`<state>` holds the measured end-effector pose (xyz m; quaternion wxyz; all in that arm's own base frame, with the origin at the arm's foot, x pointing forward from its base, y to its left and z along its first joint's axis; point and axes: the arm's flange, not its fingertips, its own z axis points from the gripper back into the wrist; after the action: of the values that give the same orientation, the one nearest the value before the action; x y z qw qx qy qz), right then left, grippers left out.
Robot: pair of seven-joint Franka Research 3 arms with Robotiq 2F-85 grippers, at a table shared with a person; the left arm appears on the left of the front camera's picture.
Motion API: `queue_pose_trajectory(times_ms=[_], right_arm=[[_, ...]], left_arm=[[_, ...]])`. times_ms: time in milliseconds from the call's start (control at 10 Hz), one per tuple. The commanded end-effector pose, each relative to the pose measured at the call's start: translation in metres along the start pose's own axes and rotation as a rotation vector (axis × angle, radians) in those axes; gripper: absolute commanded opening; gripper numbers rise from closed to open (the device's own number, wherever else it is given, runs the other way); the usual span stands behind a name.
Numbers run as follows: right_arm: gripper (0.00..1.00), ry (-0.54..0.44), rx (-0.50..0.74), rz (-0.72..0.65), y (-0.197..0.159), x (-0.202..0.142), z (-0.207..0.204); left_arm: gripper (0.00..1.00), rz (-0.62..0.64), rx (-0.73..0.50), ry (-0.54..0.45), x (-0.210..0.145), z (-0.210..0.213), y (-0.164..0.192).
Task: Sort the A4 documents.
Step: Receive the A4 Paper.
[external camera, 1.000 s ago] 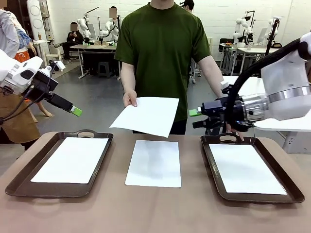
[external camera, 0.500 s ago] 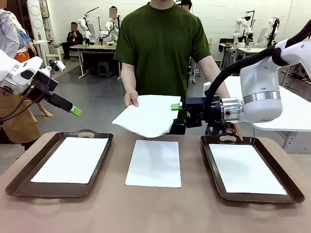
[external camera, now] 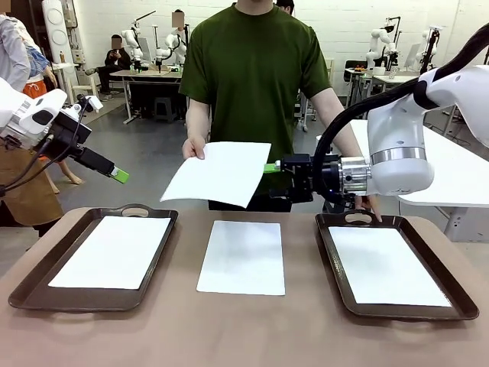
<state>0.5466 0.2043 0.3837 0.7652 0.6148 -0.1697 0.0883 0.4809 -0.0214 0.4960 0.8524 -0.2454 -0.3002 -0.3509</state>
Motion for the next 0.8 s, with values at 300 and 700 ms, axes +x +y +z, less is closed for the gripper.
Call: queue_pose_trajectory(times_ms=[300, 700], right_arm=[[1.0, -0.062, -0.025, -0.048, -0.016, 0.018, 0.007], [1.0, -0.073, 0.007, -0.093, -0.008, 0.03, -0.009]], left_arm=[[1.0, -0.002, 0.011, -0.002, 0.0, 0.0, 0.0], [1.0, -0.002, 0.011, -0.002, 0.0, 0.0, 0.0]])
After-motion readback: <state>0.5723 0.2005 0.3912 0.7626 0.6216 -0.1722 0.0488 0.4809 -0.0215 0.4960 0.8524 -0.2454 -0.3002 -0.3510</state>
